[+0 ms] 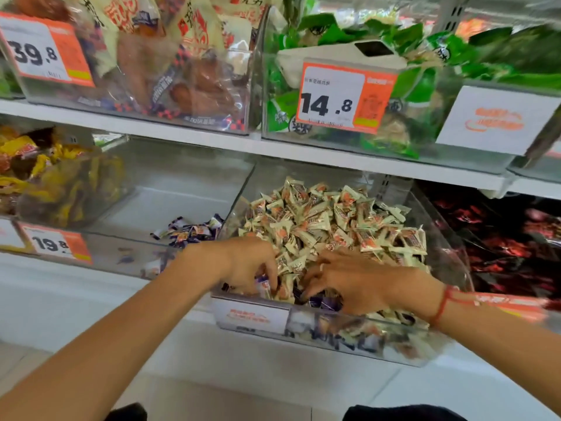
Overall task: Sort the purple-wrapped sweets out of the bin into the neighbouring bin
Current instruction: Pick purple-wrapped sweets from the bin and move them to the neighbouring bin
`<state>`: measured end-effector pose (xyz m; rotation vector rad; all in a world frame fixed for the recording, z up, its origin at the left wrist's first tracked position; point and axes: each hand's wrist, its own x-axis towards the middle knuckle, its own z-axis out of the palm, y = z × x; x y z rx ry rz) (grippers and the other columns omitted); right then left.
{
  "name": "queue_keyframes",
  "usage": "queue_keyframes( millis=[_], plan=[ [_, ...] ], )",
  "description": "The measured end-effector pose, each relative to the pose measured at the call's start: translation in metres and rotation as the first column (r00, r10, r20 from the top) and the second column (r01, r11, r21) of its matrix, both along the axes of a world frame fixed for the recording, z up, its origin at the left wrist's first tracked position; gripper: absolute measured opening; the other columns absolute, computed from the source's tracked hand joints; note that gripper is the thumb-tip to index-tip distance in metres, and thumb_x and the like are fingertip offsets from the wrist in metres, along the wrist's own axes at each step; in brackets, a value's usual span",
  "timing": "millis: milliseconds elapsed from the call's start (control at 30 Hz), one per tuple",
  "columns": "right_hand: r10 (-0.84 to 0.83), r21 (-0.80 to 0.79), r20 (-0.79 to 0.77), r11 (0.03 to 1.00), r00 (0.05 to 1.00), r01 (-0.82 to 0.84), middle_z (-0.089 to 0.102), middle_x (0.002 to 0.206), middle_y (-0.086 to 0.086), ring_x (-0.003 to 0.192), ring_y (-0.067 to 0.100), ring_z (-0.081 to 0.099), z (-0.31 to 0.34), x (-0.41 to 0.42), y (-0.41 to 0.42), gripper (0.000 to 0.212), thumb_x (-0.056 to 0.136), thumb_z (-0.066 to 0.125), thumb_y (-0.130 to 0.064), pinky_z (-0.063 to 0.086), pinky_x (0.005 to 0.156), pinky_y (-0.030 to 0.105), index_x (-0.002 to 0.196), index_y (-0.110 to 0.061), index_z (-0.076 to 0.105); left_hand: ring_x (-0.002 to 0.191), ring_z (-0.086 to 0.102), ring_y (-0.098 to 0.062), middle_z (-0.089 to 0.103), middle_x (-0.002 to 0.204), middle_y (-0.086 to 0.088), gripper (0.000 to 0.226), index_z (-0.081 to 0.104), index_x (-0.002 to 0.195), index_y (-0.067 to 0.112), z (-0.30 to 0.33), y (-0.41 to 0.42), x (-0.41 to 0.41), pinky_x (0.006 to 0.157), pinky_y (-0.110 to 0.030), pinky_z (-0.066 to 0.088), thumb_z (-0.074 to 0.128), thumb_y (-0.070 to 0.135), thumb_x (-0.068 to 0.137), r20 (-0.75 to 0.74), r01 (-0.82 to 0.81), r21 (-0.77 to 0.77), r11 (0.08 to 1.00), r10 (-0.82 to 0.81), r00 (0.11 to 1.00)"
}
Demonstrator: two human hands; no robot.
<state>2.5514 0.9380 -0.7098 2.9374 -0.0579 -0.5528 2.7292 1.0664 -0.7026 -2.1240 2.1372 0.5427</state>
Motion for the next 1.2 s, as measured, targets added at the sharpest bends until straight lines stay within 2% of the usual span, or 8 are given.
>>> queue_keyframes(
  millis=[167,400,533,633,767,867,1000,1200],
  plan=[
    [0.028,0.012,0.199,0.999,0.980,-0.032,0.061,0.113,-0.003,0.102,0.012,0.044,0.000,0.001,-0.001,0.042,0.085,0.064,-0.044,0.039,0.094,0.034,0.120,-0.021,0.064,0.089,0.055,-0.009,0.064,0.101,0.010,0.031,0.063,0.109,0.034,-0.008,0.003,-0.007,0.071,-0.027,0.040,0.072,0.042,0.080,0.160,-0.051,-0.308,0.950,0.104,0.982],
    [-0.368,0.415,0.346,0.885,0.863,0.211,0.068,0.077,0.003,0.067,0.015,0.060,0.001,0.011,-0.010,0.041,0.086,0.066,-0.044,0.049,0.067,0.032,0.115,-0.015,0.066,0.093,0.061,-0.008,0.068,0.095,0.011,0.024,0.052,0.109,0.033,0.004,0.010,-0.015,0.078,-0.031,0.051,0.061,0.041,0.089,0.020,-0.235,-0.636,0.735,0.320,0.947],
    [-0.558,0.742,0.289,0.644,0.778,0.186,0.048,0.049,-0.016,0.044,0.000,0.043,0.010,0.011,-0.012,0.028,0.087,0.069,-0.029,0.033,0.051,0.016,0.065,-0.017,0.057,0.052,0.053,0.002,0.065,0.115,0.014,0.036,0.050,0.128,0.036,0.019,0.013,-0.019,0.074,-0.026,0.050,0.055,0.042,0.093,-0.128,-0.332,-0.634,0.698,0.329,0.936],
    [-0.615,0.861,0.183,0.476,0.767,0.177,0.053,0.059,0.009,0.044,-0.005,0.053,0.022,0.002,-0.015,0.031,0.090,0.065,-0.025,0.036,0.049,0.020,0.069,-0.004,0.056,0.038,0.044,-0.004,0.061,0.062,0.015,0.040,0.045,0.136,0.041,0.019,0.015,-0.023,0.050,-0.012,0.032,0.050,0.039,0.096,-0.214,-0.362,-0.621,0.695,0.294,0.931],
    [-0.650,0.733,0.316,0.629,0.691,0.257,0.052,0.050,0.004,0.040,0.001,0.048,0.026,-0.007,-0.025,0.030,0.088,0.064,-0.037,0.032,0.047,0.014,0.073,-0.011,0.062,0.041,0.046,-0.002,0.052,0.047,0.020,0.041,0.044,0.135,0.044,0.018,0.013,-0.029,0.052,-0.009,0.036,0.052,0.038,0.095,-0.239,-0.361,-0.602,0.713,0.270,0.933],
    [-0.613,0.586,0.478,0.756,0.628,0.291,0.053,0.054,0.006,0.038,0.005,0.036,0.028,-0.011,-0.028,0.029,0.088,0.064,-0.038,0.028,0.042,0.013,0.090,-0.010,0.072,0.046,0.051,0.003,0.068,0.096,0.019,0.039,0.049,0.133,0.038,0.015,0.009,-0.031,0.066,-0.013,0.039,0.053,0.041,0.095,-0.205,-0.366,-0.596,0.715,0.305,0.930],
    [-0.654,0.750,0.414,0.639,0.633,0.169,0.053,0.052,-0.005,0.043,0.012,0.037,0.031,-0.012,-0.012,0.015,0.088,0.066,-0.036,0.026,0.045,0.026,0.091,-0.022,0.072,0.051,0.056,0.002,0.068,0.104,0.016,0.030,0.053,0.124,0.039,0.018,0.017,-0.031,0.062,-0.012,0.043,0.051,0.043,0.094,-0.262,-0.447,-0.585,0.677,0.364,0.894],
    [-0.512,0.668,0.543,0.744,0.665,0.028,0.070,0.078,-0.001,0.068,0.019,0.063,0.048,0.041,0.044,0.019,0.089,0.065,-0.034,0.049,0.066,0.036,0.104,-0.023,0.070,0.086,0.062,-0.014,0.065,0.099,0.014,0.021,0.063,0.112,0.036,0.023,0.076,0.011,0.066,-0.027,0.042,0.058,0.031,0.091,-0.425,-0.635,-0.698,0.331,0.522,0.739]
  ],
)
